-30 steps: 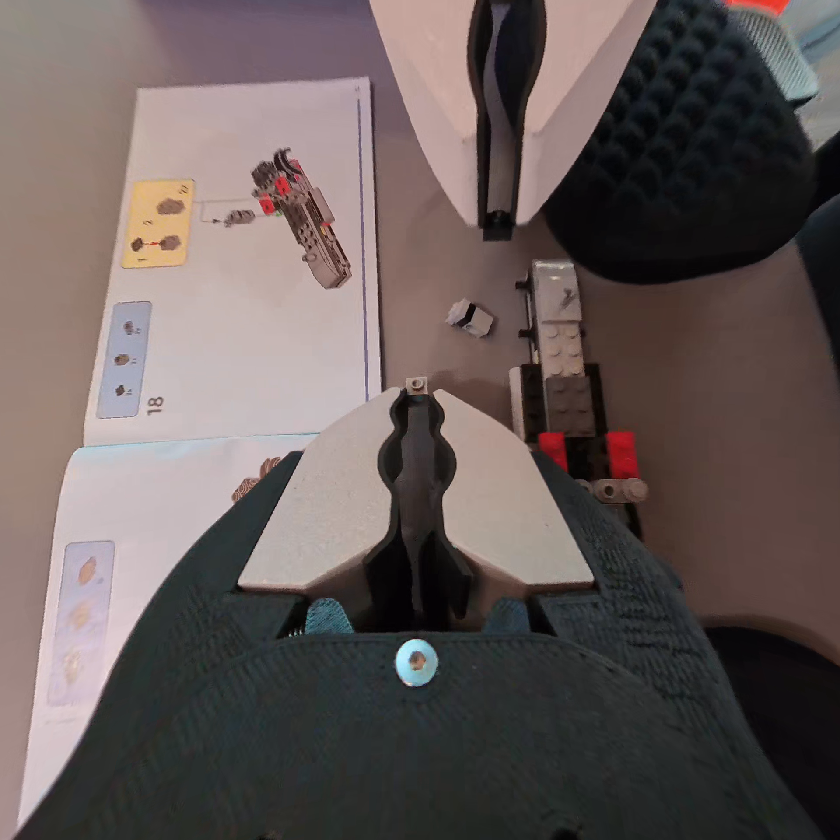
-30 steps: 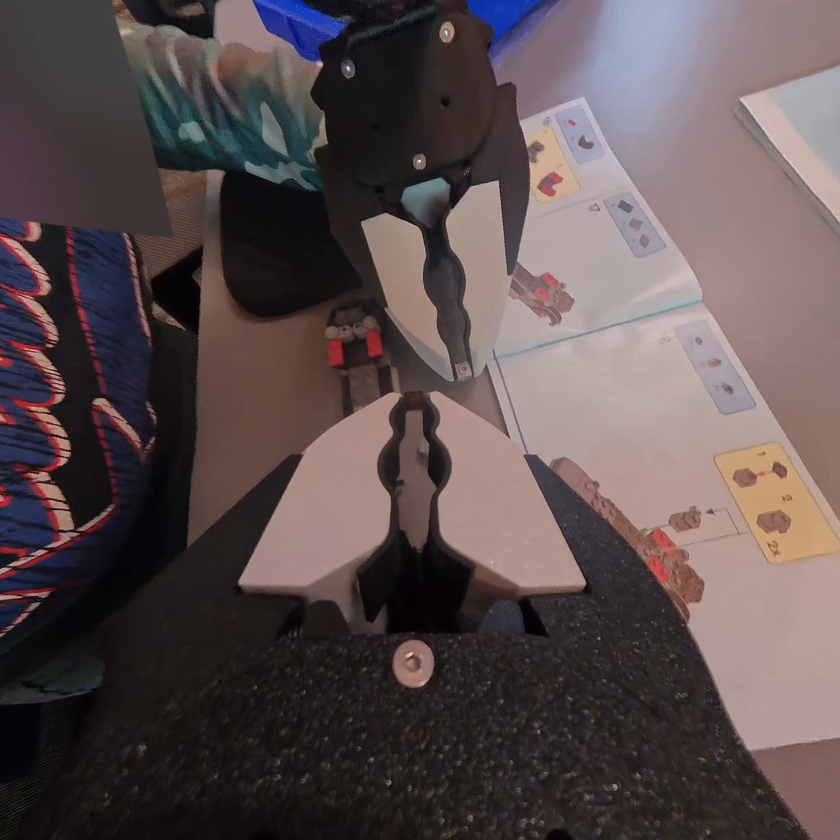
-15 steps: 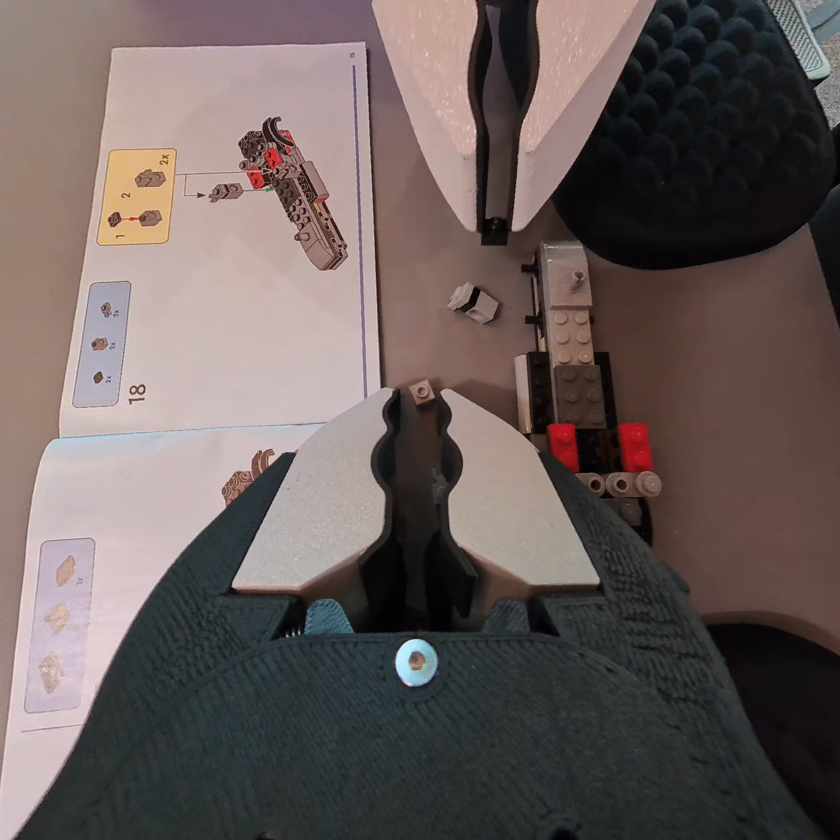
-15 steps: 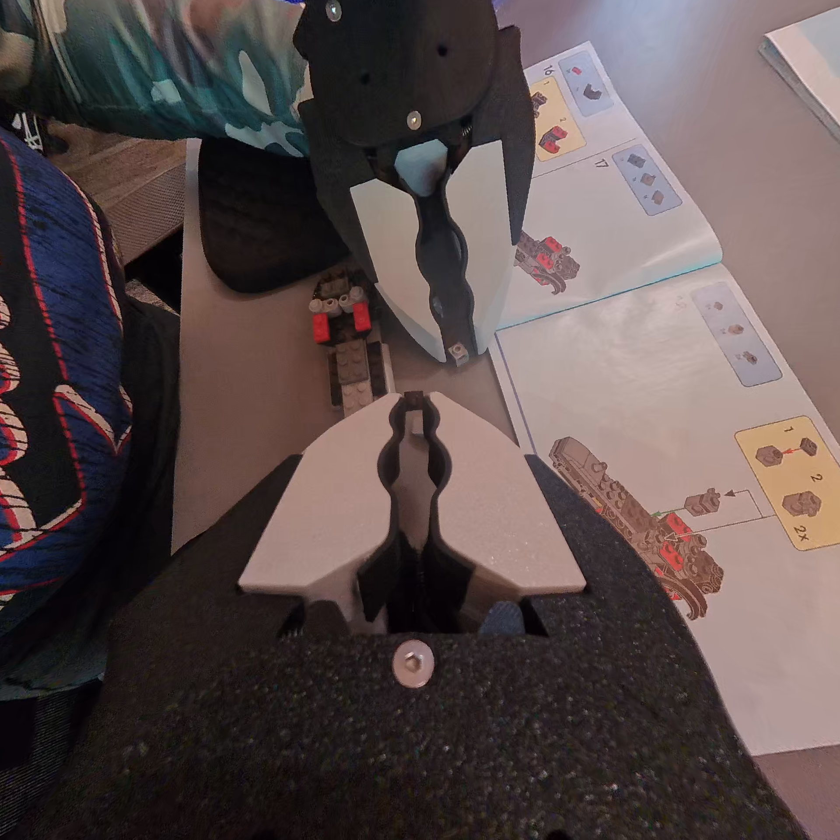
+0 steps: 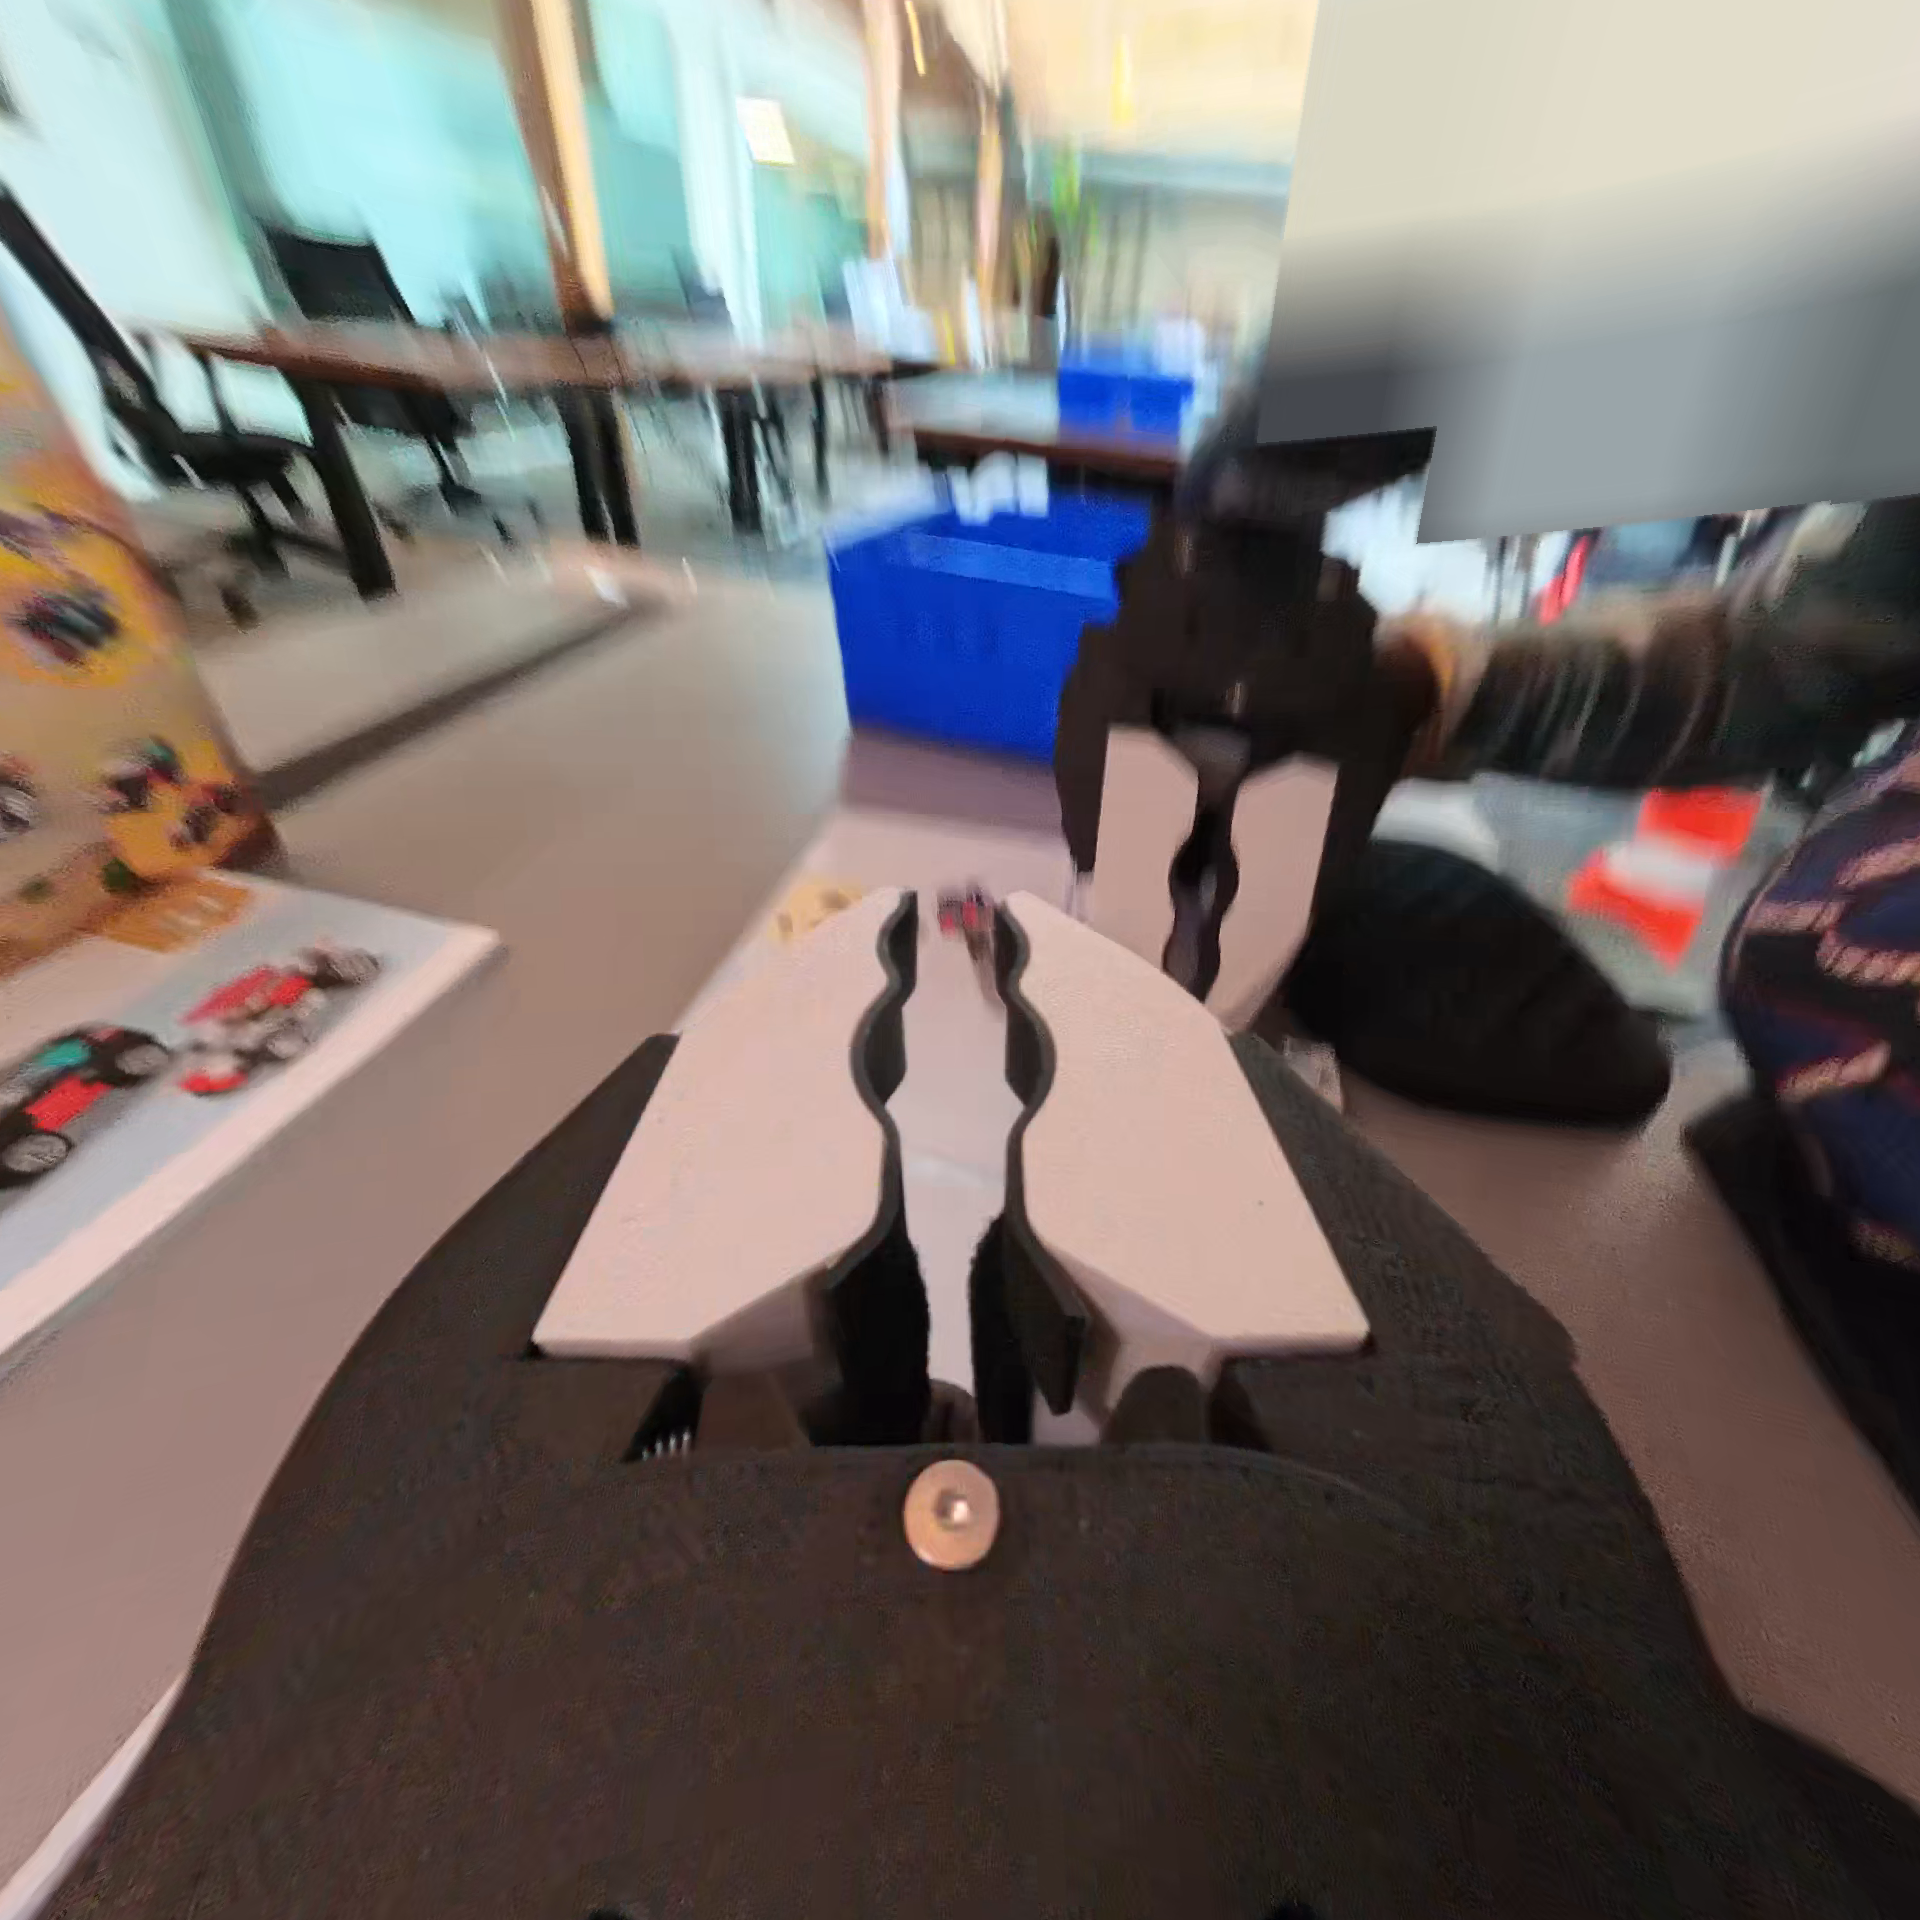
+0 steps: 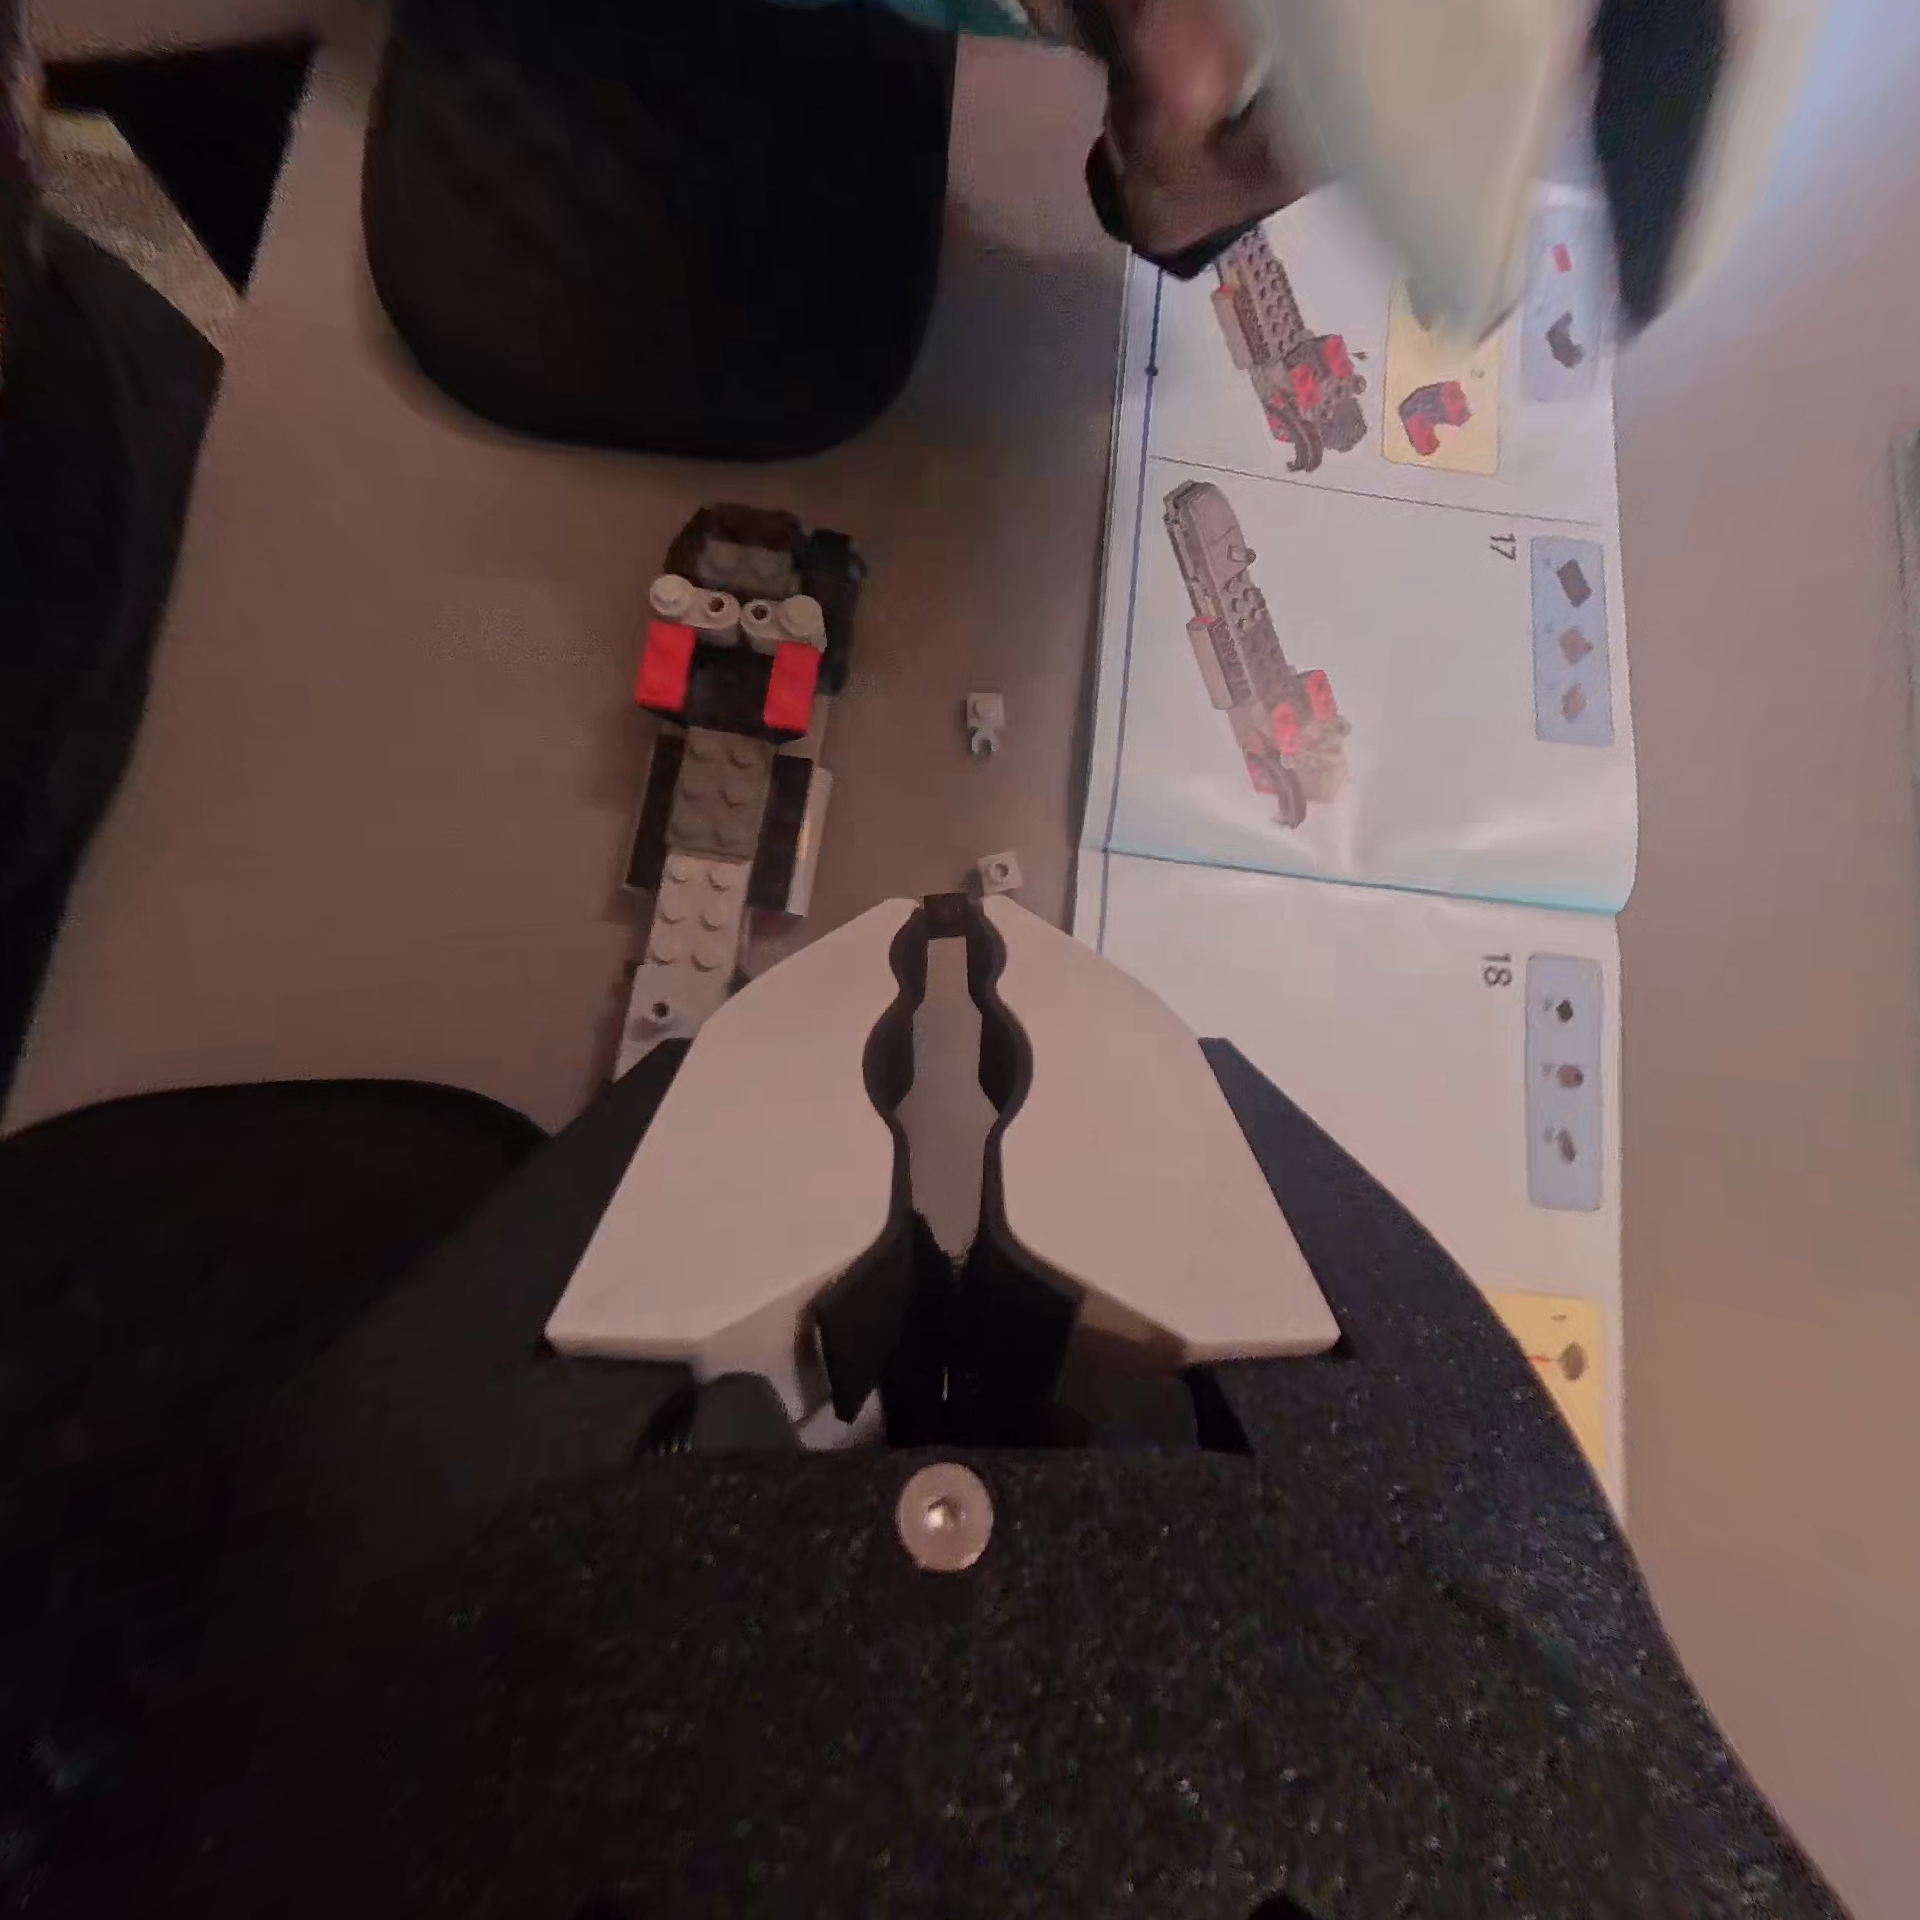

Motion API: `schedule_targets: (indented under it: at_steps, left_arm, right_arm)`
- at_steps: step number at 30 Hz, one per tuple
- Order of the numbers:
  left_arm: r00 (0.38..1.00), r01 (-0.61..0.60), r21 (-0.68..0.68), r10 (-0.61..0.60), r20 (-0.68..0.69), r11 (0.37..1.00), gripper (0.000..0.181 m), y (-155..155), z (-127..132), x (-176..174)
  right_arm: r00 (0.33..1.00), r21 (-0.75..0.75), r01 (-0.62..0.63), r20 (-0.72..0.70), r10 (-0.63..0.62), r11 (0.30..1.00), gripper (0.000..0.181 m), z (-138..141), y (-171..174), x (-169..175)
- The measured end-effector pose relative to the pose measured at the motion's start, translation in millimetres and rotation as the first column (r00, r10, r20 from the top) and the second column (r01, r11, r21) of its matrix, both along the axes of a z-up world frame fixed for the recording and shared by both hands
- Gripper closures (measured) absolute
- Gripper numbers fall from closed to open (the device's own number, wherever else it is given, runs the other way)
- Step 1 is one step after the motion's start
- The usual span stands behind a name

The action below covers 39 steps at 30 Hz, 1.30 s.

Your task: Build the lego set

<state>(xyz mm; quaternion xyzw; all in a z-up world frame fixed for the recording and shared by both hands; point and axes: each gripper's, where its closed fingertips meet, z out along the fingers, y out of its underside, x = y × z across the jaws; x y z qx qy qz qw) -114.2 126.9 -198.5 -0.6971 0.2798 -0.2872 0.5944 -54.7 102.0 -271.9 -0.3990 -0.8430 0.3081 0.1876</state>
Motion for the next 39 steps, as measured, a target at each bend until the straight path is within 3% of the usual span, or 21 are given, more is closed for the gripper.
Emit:
schedule_targets:
  at_steps: [3,6,9,19,39]
  left_arm:
    - [0.977,-0.066,0.130,0.037,0.210,0.989,0.169,-7,27,-22]
    - [0.957,-0.175,0.148,0.134,0.256,0.973,0.167,-1,27,-39]
    - [0.941,-0.186,0.145,0.133,0.312,0.972,0.166,0,32,-44]
    - [0.940,-0.261,0.109,0.228,0.253,0.959,0.165,5,24,-55]
    - [0.967,-0.207,0.116,0.185,0.178,0.971,0.165,3,17,-45]
  right_arm:
    - [0.997,0.053,-0.057,0.045,0.054,0.997,0.174,-3,-1,-9]
    - [0.991,0.112,-0.109,0.092,0.098,0.988,0.174,-5,0,-14]
    - [0.977,0.152,-0.163,0.161,0.138,0.975,0.174,-11,0,-14]
    - [0.959,0.126,-0.182,0.242,0.148,0.975,0.174,-14,0,-15]
    - [0.955,0.078,-0.135,0.276,0.109,0.988,0.174,-19,0,-16]
